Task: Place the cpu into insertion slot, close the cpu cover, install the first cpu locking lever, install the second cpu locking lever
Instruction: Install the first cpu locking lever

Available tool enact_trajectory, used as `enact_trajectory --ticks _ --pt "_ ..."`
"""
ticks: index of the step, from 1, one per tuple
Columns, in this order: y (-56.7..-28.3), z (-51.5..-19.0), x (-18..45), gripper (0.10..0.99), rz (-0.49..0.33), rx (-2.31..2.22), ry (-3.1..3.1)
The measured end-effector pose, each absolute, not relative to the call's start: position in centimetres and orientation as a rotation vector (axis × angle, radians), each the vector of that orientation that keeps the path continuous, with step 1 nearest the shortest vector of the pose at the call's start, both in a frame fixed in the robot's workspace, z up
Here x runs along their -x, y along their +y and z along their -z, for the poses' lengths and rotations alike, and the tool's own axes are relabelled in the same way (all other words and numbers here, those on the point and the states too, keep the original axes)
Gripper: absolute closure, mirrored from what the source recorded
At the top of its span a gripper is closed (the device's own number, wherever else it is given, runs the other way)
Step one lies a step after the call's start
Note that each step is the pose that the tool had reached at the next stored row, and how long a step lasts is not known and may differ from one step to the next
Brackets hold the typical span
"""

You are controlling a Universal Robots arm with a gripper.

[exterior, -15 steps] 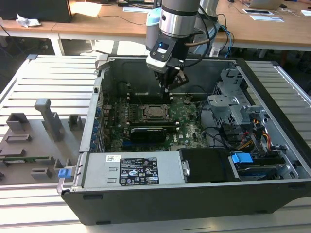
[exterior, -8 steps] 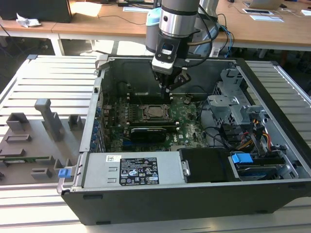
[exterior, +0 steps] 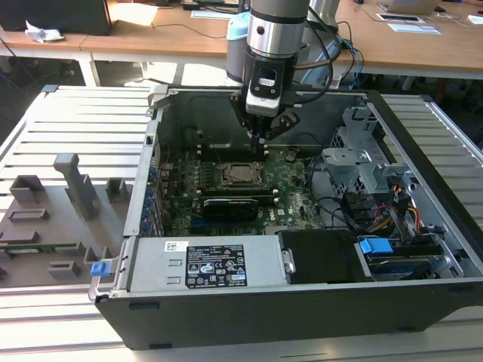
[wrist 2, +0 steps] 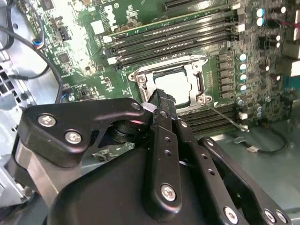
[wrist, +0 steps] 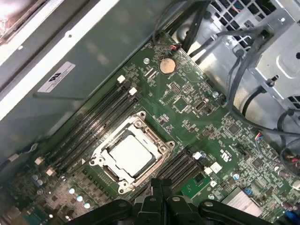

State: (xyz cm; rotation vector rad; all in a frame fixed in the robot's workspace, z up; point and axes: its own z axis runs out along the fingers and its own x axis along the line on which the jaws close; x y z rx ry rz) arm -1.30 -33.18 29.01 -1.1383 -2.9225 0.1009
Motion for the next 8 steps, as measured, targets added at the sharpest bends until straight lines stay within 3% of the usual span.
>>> enact_trajectory --ticks 8 --pt "-33.18 -29.01 1.30 0.980 -0.101 0.847 -3.026"
